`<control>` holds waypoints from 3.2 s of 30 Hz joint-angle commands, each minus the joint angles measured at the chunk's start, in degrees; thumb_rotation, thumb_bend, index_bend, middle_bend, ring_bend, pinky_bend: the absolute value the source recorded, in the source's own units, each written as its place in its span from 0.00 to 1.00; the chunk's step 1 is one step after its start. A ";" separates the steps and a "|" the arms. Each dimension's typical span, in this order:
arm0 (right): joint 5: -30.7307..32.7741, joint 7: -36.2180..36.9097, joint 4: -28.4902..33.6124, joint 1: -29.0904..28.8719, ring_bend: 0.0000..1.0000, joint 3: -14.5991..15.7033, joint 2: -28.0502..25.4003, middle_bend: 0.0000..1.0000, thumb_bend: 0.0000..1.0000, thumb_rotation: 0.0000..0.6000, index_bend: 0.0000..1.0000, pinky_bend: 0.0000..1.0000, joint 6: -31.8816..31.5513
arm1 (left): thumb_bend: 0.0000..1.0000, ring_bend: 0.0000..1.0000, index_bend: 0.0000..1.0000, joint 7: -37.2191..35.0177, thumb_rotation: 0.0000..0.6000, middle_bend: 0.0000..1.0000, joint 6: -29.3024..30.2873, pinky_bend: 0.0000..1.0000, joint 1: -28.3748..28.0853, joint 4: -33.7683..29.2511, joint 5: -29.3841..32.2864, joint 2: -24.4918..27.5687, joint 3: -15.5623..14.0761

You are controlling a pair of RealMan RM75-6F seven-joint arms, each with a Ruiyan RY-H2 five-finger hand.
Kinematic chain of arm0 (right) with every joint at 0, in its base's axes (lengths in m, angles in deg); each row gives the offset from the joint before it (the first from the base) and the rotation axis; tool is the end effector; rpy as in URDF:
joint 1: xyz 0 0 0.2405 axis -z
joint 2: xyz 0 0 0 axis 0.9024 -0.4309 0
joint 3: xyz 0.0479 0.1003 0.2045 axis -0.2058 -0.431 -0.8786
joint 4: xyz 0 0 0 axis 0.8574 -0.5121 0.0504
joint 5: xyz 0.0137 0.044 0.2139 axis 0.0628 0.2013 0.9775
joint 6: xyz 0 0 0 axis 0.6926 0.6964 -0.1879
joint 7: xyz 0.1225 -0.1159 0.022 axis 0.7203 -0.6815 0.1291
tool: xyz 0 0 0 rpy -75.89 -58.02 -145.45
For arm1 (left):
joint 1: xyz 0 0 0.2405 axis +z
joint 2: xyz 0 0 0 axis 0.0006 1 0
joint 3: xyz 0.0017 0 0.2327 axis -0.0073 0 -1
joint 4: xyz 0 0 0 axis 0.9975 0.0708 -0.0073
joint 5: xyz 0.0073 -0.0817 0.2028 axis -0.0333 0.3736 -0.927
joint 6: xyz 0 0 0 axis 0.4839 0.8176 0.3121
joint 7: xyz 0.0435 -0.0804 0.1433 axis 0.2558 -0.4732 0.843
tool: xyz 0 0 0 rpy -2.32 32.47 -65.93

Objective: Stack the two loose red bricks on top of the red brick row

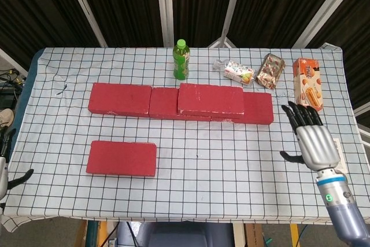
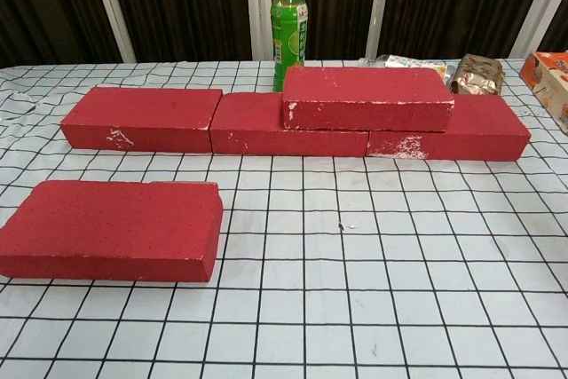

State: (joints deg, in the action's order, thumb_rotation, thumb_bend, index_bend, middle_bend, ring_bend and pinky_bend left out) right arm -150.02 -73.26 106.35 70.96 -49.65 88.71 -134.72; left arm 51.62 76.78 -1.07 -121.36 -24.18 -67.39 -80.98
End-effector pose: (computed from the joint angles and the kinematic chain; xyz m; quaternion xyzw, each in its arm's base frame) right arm -0.1699 -0.2760 0.1622 0.6404 -0.3837 0.3695 0.5534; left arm -0.2791 0.1914 0.1434 -0.5395 -0.3729 -0.3757 0.6548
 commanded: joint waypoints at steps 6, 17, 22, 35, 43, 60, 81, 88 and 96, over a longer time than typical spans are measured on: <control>-24.93 17.67 -14.36 9.84 0.00 16.96 8.03 0.00 0.19 1.00 0.00 0.00 -21.66 | 0.00 0.00 0.00 -9.80 1.00 0.00 -1.07 0.00 0.01 -1.83 -5.24 1.70 -2.43; -26.41 20.51 -19.34 10.10 0.00 21.40 8.92 0.00 0.19 1.00 0.00 0.00 -30.86 | 0.00 0.00 0.00 -5.27 1.00 0.00 -12.31 0.00 -4.24 -6.50 -1.40 4.63 -3.82; -24.44 20.04 -17.92 9.50 0.00 23.29 7.18 0.00 0.19 1.00 0.00 0.00 -30.09 | 0.00 0.00 0.00 -3.62 1.00 0.00 -23.65 0.00 -10.26 -10.14 3.95 9.91 -2.51; -20.37 16.99 -15.48 7.65 0.00 26.18 5.53 0.00 0.19 1.00 0.00 0.00 -31.08 | 0.00 0.00 0.00 8.71 1.00 0.00 -40.23 0.00 -24.69 -18.80 20.80 17.93 2.14; -19.92 16.32 -14.98 6.54 0.00 28.11 5.20 0.00 0.19 1.00 0.00 0.00 -32.42 | 0.00 0.00 0.00 14.08 1.00 0.00 -42.25 0.00 -30.64 -19.36 28.86 14.27 2.29; -16.93 15.89 -14.83 4.33 0.00 30.27 5.02 0.00 0.19 1.00 0.00 0.00 -34.75 | 0.00 0.00 0.00 18.13 1.00 0.00 -43.40 0.00 -35.93 -14.39 33.92 5.25 -1.63; -13.08 14.80 -14.09 2.12 0.00 32.44 5.05 0.00 0.19 1.00 0.00 0.00 -37.13 | 0.00 0.00 0.00 16.63 1.00 0.00 -44.73 0.00 -39.47 -8.33 31.38 -0.90 -3.55; -12.03 14.57 -13.76 1.27 0.00 33.45 4.90 0.00 0.19 1.00 0.00 0.00 -37.88 | 0.00 0.00 0.00 16.09 1.00 0.00 -45.03 0.00 -40.27 -7.69 30.94 -1.66 -4.88; -11.06 14.74 -13.57 0.47 0.00 34.38 4.81 0.00 0.19 1.00 0.00 0.00 -39.03 | 0.00 0.00 0.00 16.52 1.00 0.00 -44.01 0.00 -41.20 -6.72 31.24 -2.88 -5.95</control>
State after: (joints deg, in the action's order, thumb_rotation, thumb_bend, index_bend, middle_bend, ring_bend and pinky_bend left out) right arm -161.11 -58.53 92.78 71.47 -15.32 93.53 -173.71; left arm 67.95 32.60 -42.16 -128.20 7.00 -70.15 -86.78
